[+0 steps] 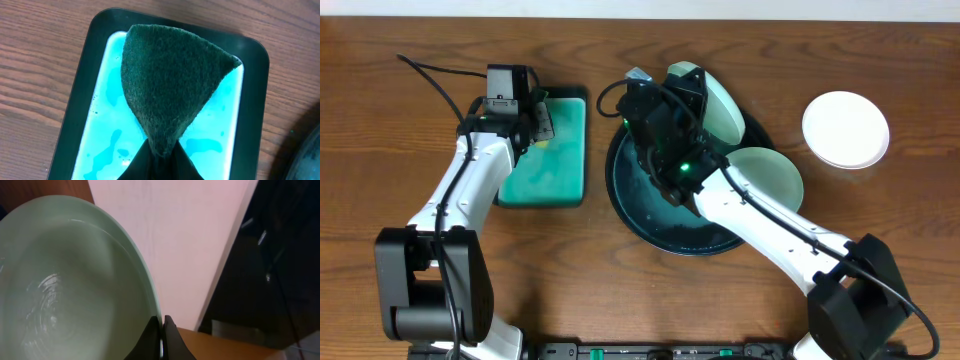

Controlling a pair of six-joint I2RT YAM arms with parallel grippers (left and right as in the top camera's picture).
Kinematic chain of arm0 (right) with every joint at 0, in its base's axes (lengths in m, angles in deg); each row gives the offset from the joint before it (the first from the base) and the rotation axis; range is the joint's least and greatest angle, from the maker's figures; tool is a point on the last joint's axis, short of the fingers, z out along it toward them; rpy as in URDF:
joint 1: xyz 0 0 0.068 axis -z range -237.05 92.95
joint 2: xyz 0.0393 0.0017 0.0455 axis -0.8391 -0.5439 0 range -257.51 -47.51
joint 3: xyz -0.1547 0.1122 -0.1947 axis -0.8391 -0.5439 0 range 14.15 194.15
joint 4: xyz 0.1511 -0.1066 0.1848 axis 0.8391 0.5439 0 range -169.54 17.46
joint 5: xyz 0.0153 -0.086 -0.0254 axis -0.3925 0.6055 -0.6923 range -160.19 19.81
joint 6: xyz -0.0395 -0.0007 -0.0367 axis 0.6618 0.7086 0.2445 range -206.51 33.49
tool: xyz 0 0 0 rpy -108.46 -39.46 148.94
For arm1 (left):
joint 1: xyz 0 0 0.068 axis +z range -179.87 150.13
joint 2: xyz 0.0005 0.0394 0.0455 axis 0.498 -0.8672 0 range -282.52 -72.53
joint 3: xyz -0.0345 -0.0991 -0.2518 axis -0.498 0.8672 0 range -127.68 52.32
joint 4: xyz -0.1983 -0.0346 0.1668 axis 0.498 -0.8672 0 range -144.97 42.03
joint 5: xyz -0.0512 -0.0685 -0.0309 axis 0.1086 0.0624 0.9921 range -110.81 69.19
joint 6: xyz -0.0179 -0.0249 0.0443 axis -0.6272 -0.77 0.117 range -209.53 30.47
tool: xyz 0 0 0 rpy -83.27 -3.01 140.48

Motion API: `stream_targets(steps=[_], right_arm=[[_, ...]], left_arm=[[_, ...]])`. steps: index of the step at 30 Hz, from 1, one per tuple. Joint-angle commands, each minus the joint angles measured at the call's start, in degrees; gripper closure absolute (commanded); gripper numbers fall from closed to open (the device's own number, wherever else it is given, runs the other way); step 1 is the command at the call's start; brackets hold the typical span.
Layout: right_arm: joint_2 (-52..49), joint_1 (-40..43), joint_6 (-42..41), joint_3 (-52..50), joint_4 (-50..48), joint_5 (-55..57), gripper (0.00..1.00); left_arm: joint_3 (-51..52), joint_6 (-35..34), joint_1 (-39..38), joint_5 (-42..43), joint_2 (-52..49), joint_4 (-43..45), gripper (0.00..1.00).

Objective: Clean dirty plates on tray and stack at the side
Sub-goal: 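Lift the mint plate with the right gripper and stack it on the white plate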

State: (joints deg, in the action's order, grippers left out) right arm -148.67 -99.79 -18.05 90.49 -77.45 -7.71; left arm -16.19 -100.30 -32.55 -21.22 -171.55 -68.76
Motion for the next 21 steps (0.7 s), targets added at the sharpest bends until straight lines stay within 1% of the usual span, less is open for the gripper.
stream_targets(steps=[1,4,7,8,10,12,13,15,16,19,21], right_arm=[[1.53,-0.48,2.08,0.46,-0.17,3.5,0.99],[1.53,-0.31,-0.46,0.46,-0.13,3.41,0.99],[1.51,0.72,-8.5,0.46,2.36,1.55,0.99],[1.51,1.31,-12.9,0.44,4.61,-0.57,0.99],[1.51,2.84,-21.97,0.44,10.4,-8.2,0.99],[1.51,4.81,-27.8,0.44,15.56,-16.96,0.99],[1.53,6.58,-34.14,0.46,16.09,-18.8,0.99],[2.03,9.25,-40.74,0.57,16.04,-21.62,0.99],[2.38,10.73,-43.08,0.57,16.24,-25.16,0.99],[4.35,16.2,-47.93,0.57,17.9,-41.51,0.99],[6.1,21.53,-53.53,0.57,18.43,-51.12,0.99]], left_arm=[[0.04,-0.94,0.15,-0.92,-0.17,-0.39,0.93],[0.04,-0.94,0.15,-0.92,-0.17,-0.59,0.93],[0.04,-0.94,0.15,-0.92,-0.17,-0.61,0.93],[0.04,-0.94,0.15,-0.92,-0.17,-0.61,0.93],[0.04,-0.94,0.15,-0.92,-0.17,-0.59,0.93],[0.04,-0.96,0.15,-0.92,-0.17,-0.59,0.93],[0.04,-0.96,0.15,-0.9,-0.17,-0.63,0.93],[0.04,-0.96,0.15,-0.9,-0.17,-0.68,0.93],[0.04,-0.96,0.15,-0.9,-0.17,-0.68,0.93],[0.04,-0.94,0.15,-0.92,-0.17,-0.66,0.93],[0.04,-0.94,0.15,-0.9,-0.17,-0.66,0.92]])
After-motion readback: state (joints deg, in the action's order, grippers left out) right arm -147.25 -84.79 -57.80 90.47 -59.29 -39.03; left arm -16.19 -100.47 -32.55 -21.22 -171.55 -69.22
